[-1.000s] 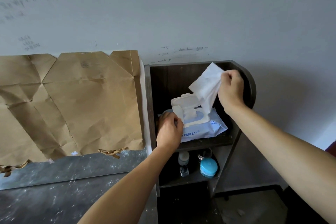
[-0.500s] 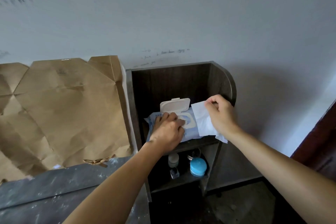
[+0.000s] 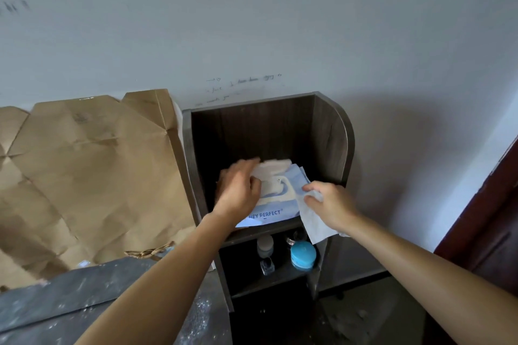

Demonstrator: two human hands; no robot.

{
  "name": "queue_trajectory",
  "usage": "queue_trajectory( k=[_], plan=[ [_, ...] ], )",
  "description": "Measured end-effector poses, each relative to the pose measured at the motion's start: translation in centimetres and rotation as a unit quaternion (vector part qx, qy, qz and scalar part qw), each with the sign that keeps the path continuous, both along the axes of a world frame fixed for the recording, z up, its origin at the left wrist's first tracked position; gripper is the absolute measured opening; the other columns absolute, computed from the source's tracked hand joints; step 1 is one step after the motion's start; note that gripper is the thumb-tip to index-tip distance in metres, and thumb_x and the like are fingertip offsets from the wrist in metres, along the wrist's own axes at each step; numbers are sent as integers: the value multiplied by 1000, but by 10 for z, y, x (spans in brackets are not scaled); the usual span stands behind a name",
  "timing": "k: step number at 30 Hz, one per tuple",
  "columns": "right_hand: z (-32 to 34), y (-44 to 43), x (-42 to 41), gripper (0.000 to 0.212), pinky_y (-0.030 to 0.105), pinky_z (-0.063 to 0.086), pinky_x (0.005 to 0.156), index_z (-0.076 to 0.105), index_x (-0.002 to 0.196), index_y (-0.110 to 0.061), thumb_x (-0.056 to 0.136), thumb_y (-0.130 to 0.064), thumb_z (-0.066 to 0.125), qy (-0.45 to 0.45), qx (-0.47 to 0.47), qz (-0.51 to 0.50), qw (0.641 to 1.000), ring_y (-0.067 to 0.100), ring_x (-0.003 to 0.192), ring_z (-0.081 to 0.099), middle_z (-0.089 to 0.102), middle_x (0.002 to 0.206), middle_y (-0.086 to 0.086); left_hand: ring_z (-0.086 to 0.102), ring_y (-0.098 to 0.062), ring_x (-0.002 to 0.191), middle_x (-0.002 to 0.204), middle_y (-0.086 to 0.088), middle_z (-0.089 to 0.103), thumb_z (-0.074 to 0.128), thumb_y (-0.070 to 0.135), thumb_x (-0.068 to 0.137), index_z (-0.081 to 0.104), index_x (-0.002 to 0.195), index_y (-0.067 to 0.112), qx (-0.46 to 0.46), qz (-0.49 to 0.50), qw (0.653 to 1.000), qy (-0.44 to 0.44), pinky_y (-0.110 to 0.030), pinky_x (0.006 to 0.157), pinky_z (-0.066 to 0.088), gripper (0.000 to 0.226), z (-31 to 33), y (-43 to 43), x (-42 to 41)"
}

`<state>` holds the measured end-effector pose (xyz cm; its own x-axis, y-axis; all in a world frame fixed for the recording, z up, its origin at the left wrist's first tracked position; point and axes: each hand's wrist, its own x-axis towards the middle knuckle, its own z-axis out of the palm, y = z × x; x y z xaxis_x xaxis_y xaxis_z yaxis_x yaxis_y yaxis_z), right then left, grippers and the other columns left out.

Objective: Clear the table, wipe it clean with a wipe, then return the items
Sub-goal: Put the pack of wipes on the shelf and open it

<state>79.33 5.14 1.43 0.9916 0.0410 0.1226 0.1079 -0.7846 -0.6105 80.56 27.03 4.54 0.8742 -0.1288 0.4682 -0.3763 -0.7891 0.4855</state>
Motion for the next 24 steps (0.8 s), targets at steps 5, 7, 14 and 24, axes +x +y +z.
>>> queue_trajectory(
  k=[5, 7, 14, 24],
  plan=[
    [2, 4, -4, 43, 29, 35, 51, 44, 134, -30, 93, -32, 52, -55, -61, -3, 997, 19, 65, 57, 64, 89, 4, 59, -29, 94, 103, -8, 64, 44, 25, 78, 70, 96, 15, 157, -71, 984, -47, -38, 79, 50, 33, -34, 7, -25],
    [3, 6, -7, 48, 26, 30, 47, 36, 141, -33, 95, -29, 49, -94, -102, 18, 990, 16, 57, 51, 62, 79, 2, 58, -29, 100, 110, -8, 63, 43, 27, 80, 69, 104, 17, 184, -59, 980, -50, -38, 83, 48, 37, -40, 7, -28],
    [-9, 3, -6, 38, 30, 35, 56, 48, 133, -40, 99, -25, 40, -136, -188, 84, 969, 24, 79, 61, 65, 103, -1, 57, -29, 104, 114, -7, 61, 40, 27, 80, 70, 106, 19, 189, -27, 981, -46, -41, 85, 49, 40, -46, 3, -27],
    [-20, 29, -37, 20, 24, 34, 59, 66, 94, -24, 91, -8, 54, -13, 322, 33, 946, 11, 63, 45, 52, 68, 2, 52, -17, 101, 109, -4, 59, 52, 13, 83, 67, 98, 7, -63, 39, 994, -81, -24, 87, 43, 22, -77, -3, -112]
  ],
)
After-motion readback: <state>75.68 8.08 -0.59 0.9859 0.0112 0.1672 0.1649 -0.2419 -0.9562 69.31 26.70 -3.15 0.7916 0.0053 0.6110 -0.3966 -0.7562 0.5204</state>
